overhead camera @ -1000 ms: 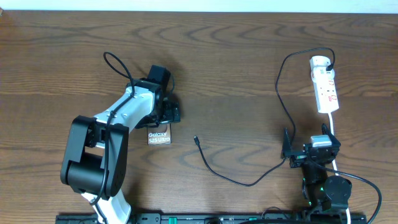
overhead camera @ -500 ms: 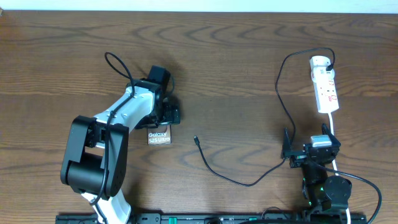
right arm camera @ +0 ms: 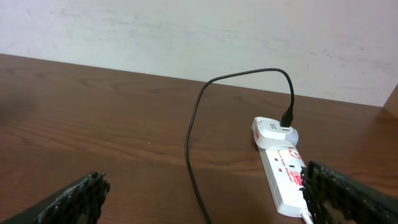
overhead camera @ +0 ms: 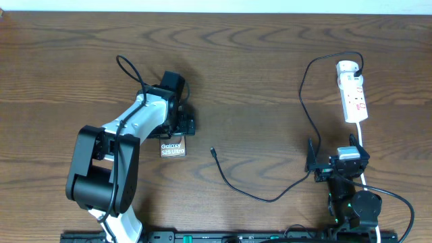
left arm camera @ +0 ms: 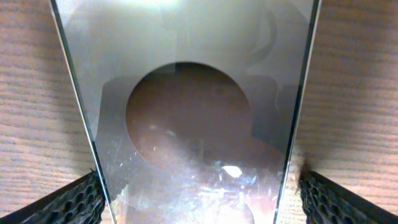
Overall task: Plug charger to phone and switch on socket
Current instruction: 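Close the left gripper on the phone's long edges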
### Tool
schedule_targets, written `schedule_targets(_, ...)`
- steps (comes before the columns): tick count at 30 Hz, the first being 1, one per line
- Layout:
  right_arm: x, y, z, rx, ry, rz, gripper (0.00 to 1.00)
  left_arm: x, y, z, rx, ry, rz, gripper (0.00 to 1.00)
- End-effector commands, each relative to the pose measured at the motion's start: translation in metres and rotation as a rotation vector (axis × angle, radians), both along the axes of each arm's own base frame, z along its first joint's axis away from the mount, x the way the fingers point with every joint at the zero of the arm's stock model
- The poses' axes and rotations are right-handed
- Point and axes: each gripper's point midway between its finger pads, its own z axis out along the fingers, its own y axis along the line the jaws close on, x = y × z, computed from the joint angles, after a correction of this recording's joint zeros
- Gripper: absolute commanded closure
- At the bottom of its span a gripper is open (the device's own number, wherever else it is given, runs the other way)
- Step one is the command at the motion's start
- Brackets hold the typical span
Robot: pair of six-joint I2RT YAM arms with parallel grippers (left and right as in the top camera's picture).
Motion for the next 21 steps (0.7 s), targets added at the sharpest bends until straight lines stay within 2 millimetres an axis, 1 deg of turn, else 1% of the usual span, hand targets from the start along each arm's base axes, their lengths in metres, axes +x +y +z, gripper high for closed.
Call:
schedule_targets(1, 0.0000, 0.0007, -0.0010, -0.003, -0.001, 0.001, 0.01, -0.0097, 0.0023, -0.0111, 0.005, 0.036, 0.009, 0.07)
schedule_targets(5, 0.0000, 0.0007, -0.0010, -0.003, -0.001, 0.001, 0.01, -0.0097, 0.0023, -0.0111, 0.005, 0.036, 0.009, 0.12)
schedule_targets(10, 0.0000, 0.0007, -0.0010, -0.003, -0.001, 0.001, 0.01, -0.0097, 0.0023, -0.0111, 0.005, 0.036, 0.030, 0.21)
schedule_targets(21, 0.0000, 0.0007, -0.0010, -0.004, -0.001, 0.001, 0.01, -0.0095, 0.0024, -0.0111, 0.004, 0.036, 0.047, 0.22)
